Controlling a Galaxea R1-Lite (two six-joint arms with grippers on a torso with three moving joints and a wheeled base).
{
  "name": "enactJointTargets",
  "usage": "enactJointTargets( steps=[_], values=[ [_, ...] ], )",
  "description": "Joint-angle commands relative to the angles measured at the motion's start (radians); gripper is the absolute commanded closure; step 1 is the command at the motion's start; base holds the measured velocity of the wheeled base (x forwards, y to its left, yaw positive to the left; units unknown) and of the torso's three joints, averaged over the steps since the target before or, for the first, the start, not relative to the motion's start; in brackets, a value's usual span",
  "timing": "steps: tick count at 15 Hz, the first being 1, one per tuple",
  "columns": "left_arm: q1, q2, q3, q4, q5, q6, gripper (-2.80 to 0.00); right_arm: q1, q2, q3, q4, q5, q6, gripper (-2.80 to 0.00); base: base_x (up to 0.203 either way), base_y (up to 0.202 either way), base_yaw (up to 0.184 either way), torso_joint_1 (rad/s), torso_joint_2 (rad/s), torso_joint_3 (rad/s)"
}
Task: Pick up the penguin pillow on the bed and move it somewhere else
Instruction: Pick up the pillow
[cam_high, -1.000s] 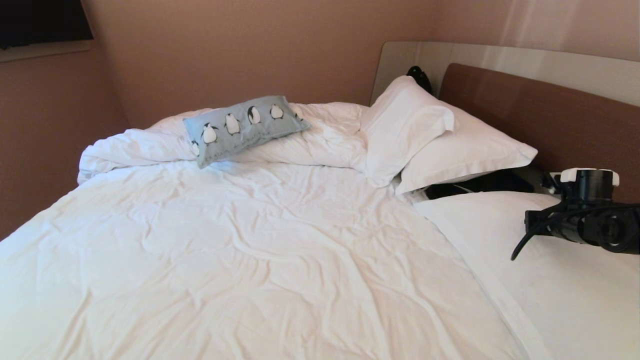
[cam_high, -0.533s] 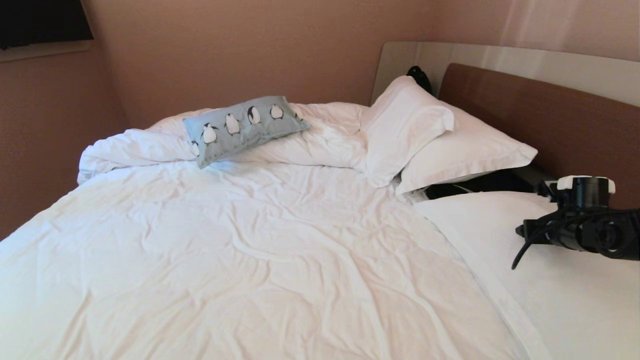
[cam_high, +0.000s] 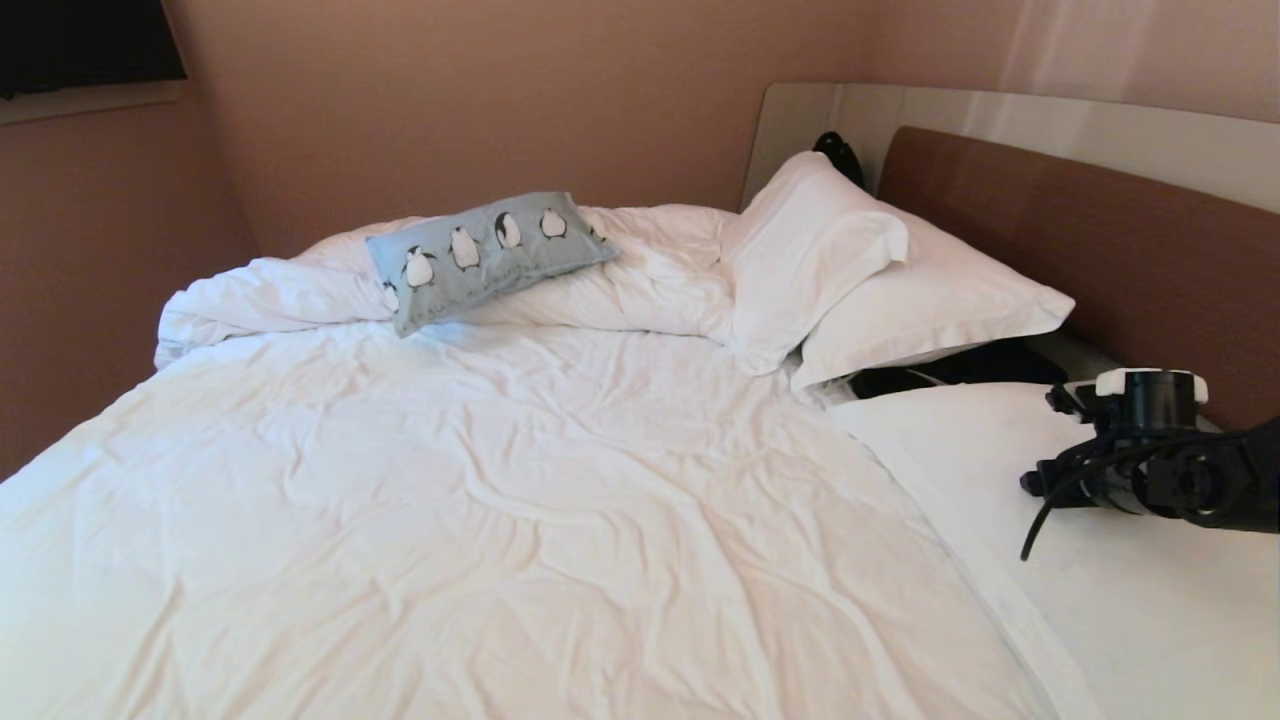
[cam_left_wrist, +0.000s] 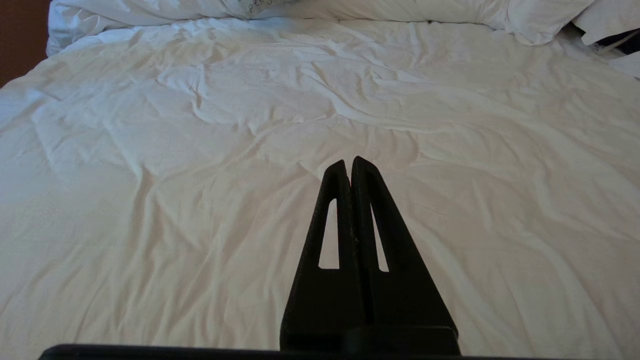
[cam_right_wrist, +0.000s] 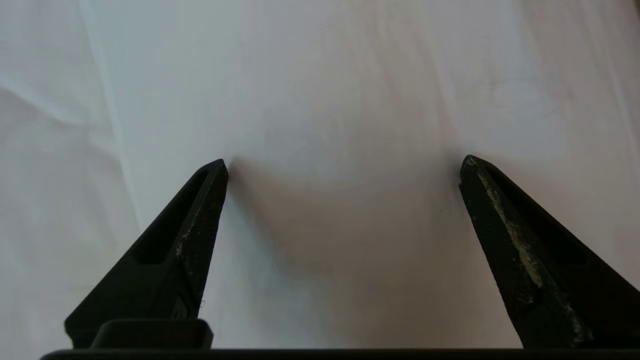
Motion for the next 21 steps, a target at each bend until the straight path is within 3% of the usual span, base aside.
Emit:
enactJointTargets(
  steps=[1,7,21],
  values=[
    [0.0,0.0,0.002,0.0,0.0,0.0,0.0,-0.004,0.06,-0.009,-0.002,-0.002,-0.004,-2.8,0.0,0.0,0.0,0.0,0.0,0.0],
    [0.0,0.0,0.002,-0.001,0.0,0.0,0.0,-0.077,0.246,-0.105,0.0,-0.039,-0.034,-2.8,0.0,0.0,0.0,0.0,0.0,0.0],
    [0.0,0.0,0.001,-0.001,0.0,0.0,0.0,-0.095,0.303,-0.132,0.002,-0.04,-0.05,-2.8,0.0,0.0,0.0,0.0,0.0,0.0]
  ],
)
